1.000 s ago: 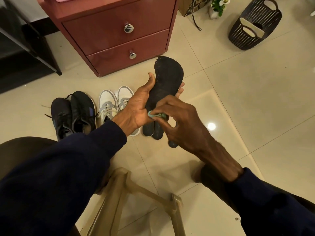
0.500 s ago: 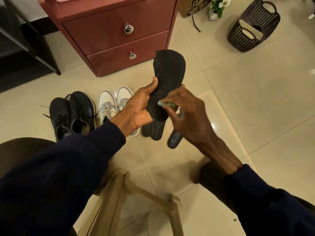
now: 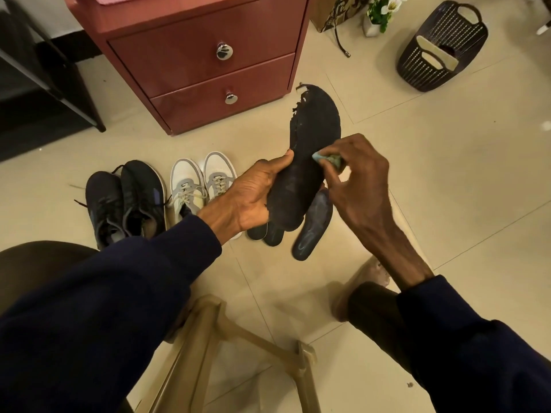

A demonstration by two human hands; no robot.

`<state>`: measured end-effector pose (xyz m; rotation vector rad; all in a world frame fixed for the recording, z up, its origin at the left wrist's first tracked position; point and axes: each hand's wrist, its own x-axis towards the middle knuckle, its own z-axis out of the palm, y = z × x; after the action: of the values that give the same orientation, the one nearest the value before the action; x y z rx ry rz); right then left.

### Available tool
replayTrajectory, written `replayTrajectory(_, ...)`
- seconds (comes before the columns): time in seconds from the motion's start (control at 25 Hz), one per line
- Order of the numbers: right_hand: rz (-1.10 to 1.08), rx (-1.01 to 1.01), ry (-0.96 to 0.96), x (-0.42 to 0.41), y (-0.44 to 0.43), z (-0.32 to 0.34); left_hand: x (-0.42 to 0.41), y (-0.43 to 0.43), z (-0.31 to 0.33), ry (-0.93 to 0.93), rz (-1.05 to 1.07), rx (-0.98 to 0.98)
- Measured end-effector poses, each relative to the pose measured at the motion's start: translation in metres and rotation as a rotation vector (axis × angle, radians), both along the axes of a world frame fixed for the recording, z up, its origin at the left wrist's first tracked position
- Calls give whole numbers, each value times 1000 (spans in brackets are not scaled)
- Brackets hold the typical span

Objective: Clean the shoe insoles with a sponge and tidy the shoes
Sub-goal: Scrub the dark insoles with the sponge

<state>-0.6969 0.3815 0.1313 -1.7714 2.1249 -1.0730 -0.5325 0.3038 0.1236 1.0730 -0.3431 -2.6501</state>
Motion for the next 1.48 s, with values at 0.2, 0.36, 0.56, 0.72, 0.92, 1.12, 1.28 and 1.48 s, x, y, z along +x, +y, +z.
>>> replayTrajectory(0.2,293,26,22,27,6,-1,2,-2,-1,-9,-37,30)
replayTrajectory(0.36,105,21,44,3,1,-1,1,0,-4,-20,-23,43)
replayTrajectory(0.56,182,56,-21,8,4,-2,3,-3,-3,4,-24,14)
replayTrajectory(0.72,214,65,-49,4,4,3,4,-3,-5,100,-24,-60)
replayTrajectory(0.92,-1,42,-103,-9,4,5,-1,-4,-17,183,-57,-216)
replayTrajectory(1.12,250,188,24,5,5,9,-2,-3,-19,82,-110,-394)
replayTrajectory(1.28,107,105,17,-16,7,7,-7,-1,-24,25,-152,-459)
replayTrajectory(1.48,57,112,-94,-14,7,7,-5,-1,-27,14,-150,-415)
